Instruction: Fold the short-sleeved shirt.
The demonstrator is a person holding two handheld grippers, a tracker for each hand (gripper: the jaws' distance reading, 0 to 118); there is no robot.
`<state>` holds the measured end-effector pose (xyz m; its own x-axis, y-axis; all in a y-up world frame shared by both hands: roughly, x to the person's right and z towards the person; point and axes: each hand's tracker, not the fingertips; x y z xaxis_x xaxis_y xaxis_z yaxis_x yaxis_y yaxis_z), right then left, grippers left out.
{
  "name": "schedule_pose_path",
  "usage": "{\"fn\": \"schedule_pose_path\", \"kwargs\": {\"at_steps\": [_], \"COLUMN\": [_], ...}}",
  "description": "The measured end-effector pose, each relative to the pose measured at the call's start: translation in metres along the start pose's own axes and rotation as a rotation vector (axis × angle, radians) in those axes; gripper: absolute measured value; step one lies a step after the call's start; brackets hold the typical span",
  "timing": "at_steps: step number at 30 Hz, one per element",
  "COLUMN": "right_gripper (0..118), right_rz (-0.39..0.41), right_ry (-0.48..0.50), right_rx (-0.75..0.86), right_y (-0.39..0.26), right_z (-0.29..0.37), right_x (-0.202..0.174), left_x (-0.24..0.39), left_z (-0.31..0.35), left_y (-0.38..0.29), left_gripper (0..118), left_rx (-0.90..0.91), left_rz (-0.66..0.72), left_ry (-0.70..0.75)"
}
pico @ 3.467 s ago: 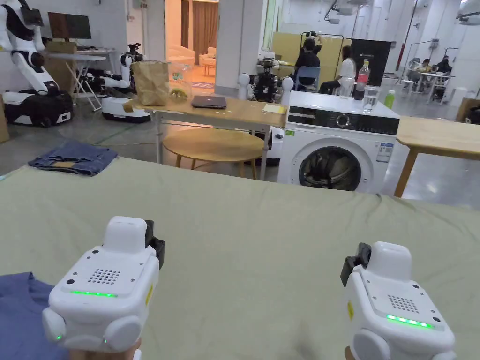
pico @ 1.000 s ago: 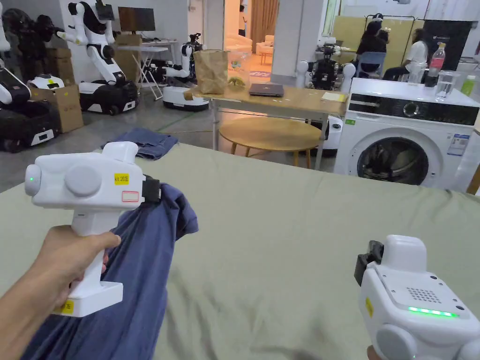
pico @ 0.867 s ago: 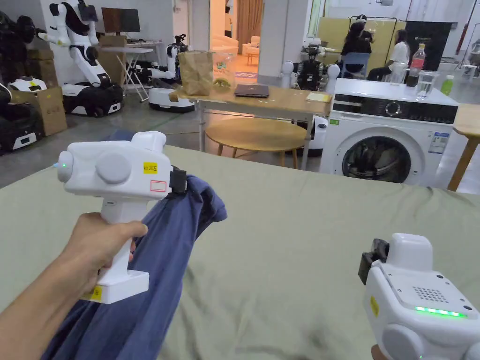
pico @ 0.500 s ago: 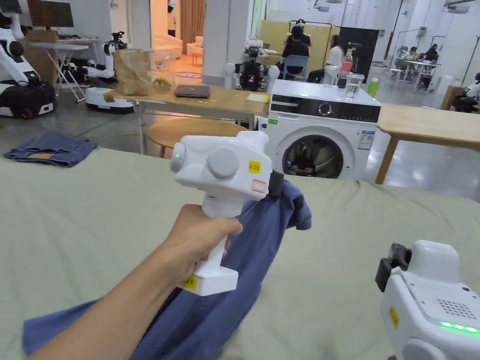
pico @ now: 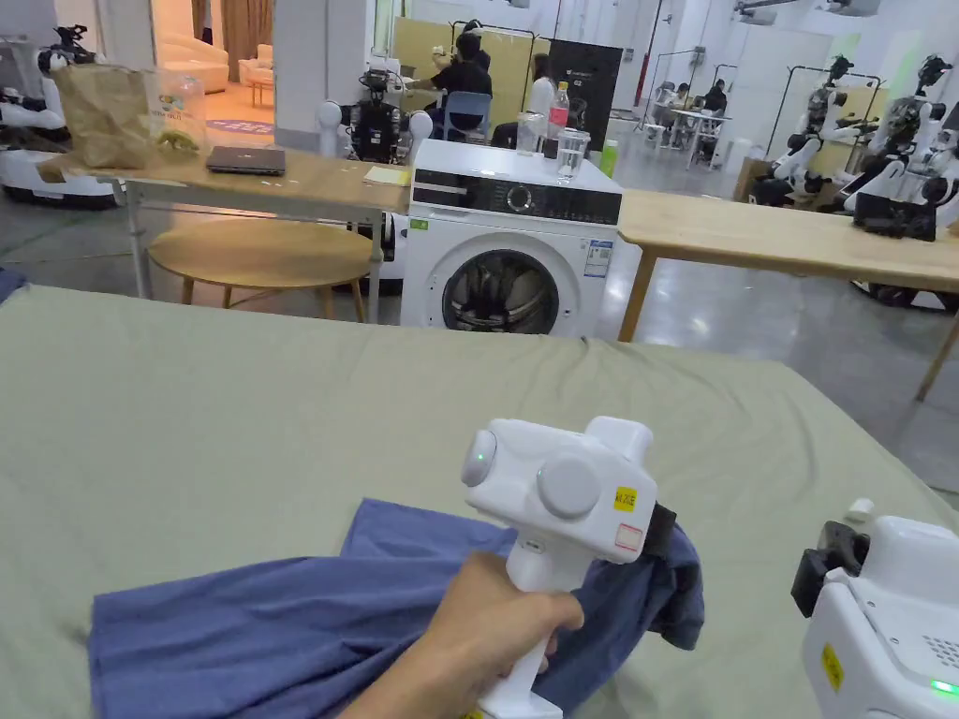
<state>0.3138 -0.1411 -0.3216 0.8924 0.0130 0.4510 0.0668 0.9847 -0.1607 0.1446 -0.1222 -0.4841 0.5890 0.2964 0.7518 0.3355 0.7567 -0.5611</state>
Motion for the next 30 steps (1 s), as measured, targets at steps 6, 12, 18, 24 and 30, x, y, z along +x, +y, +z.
{"fn": "schedule_pose_path", "kwargs": {"at_steps": [6, 12, 18, 24, 30], "right_gripper": [0, 0, 0, 0, 0], "right_rz": [-0.004, -0.004, 0.029, 0.061, 0.048], "right_ry": [0.033, 0.11, 0.186, 0.268, 0.322], "right_rx": [-0.006, 0.015, 0.055, 0.063, 0.023], "right_y": [0.001, 0.007, 0.01, 0.007, 0.001], "right_z": [0.002, 0.005, 0.01, 0.014, 0.007], "right_x": [-0.012, -0.049, -0.099, -0.146, -0.174], "left_x": [-0.014, -0.033, -0.072, -0.108, -0.193], "left_z": [0.029, 0.089, 0.153, 0.203, 0.241], "left_y": [-0.004, -0.027, -0.077, -0.122, -0.141], "left_gripper": [46, 48, 9, 0, 0], "left_rx": [0.041, 0.197, 0.315, 0.329, 0.228], "left_rz": [0.045, -0.007, 0.04, 0.097, 0.351], "left_ry": [0.027, 0.235, 0.448, 0.563, 0.539]}}
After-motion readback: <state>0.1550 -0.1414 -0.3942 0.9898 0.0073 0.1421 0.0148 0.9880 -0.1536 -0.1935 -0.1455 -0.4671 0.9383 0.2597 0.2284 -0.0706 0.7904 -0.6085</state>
